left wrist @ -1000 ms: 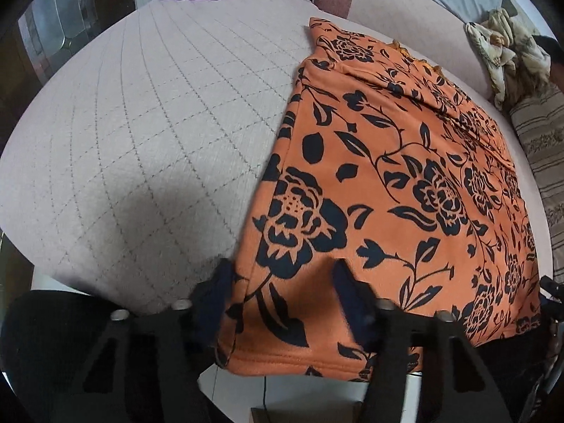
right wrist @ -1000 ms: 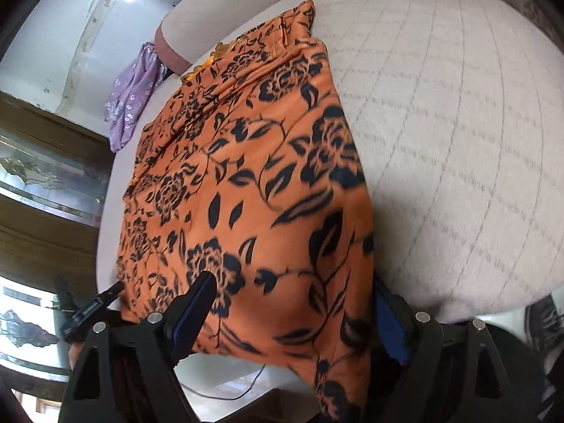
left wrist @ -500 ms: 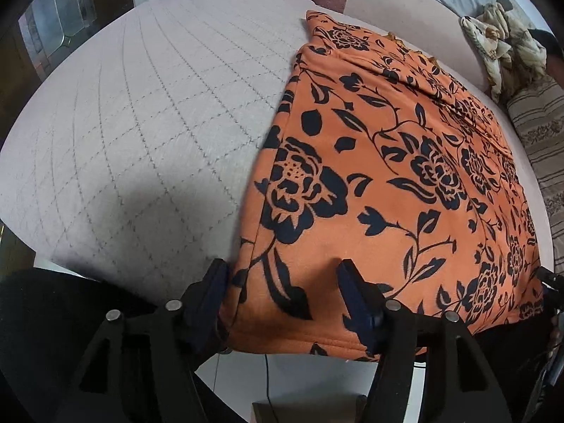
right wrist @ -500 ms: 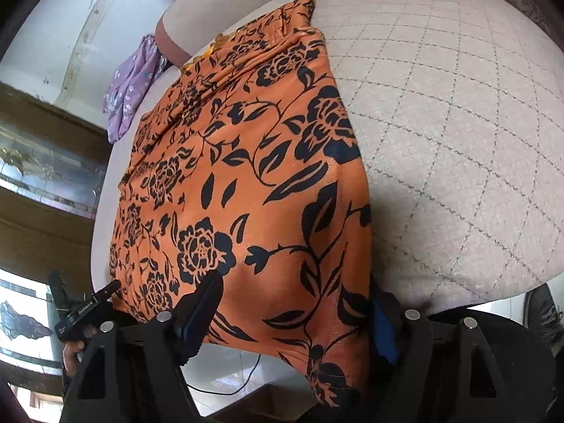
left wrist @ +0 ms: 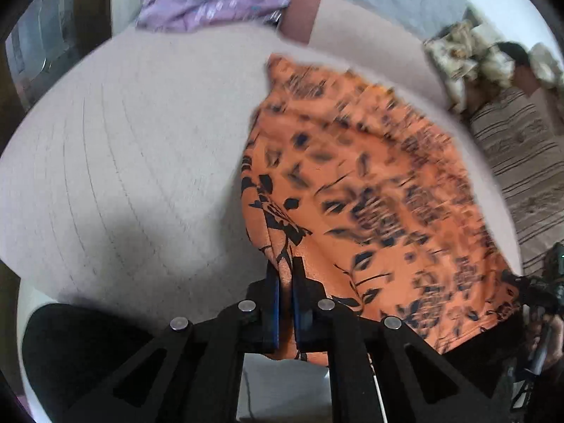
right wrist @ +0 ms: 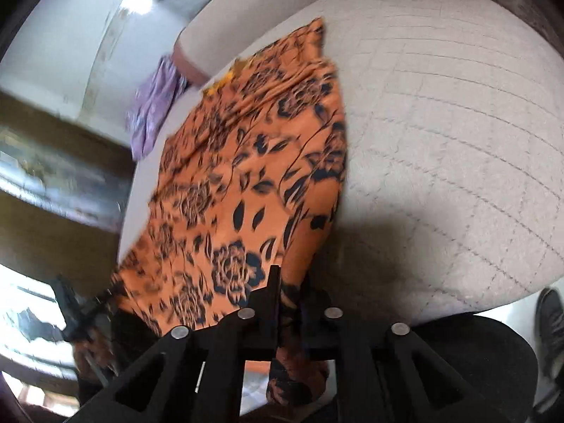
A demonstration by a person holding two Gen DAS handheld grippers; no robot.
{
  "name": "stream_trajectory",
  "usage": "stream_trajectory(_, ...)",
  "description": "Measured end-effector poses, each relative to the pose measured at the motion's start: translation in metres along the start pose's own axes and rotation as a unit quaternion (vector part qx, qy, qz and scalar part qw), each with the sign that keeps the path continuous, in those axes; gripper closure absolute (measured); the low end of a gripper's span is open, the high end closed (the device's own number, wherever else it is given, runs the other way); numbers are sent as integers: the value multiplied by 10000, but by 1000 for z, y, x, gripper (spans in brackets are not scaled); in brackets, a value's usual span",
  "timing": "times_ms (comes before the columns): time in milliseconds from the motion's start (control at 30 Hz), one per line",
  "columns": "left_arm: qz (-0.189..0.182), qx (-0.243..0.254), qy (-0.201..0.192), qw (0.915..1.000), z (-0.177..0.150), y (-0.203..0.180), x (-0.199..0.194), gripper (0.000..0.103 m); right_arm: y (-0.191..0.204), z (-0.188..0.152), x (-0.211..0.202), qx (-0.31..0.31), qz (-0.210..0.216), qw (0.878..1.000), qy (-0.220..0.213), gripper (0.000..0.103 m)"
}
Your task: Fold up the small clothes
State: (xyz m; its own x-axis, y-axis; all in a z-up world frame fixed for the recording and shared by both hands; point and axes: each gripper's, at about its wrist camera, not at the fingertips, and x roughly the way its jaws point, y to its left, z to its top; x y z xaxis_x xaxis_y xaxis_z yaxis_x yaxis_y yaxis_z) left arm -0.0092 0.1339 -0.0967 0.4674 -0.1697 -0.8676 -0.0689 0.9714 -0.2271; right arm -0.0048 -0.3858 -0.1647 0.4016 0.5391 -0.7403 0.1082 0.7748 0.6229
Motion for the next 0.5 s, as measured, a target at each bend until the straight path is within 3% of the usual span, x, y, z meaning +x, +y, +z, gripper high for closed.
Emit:
stream_trajectory(33,63,-52,228,9997,-5,5,14,97,-7,1,6,139,4,9998,141,66)
stream_trajectory(67,144,-51,397,9991,-8,5,24,96,-10,0,13,227,-23,9993,283,42)
stream_trajectory(167,187,-166,427,9988,-14,9,30,94,0,-2,24,-70,-235,9985,486,35)
stream_trajectory(233,239,5,473,9986,-12,5,31,95,2,0,31,-110,-262,9979,584,47)
stream_trajectory(267,203,73,453,9987,-11,4,28,97,1,1,33,-139,-352,9974,618,76)
stream_trajectory(300,135,84,415,9990,-8,4,26,97,0,2,35,-168,-501,9964,662,95)
stream_trajectory(367,-19,43,169,9998,2,-1,10,97,1,5,28,-48,-314,9976,608,95)
stream_trajectory(500,-322,-42,-289,9991,19,0,-17,97,19,21,-7,-71,194,9997,88,96)
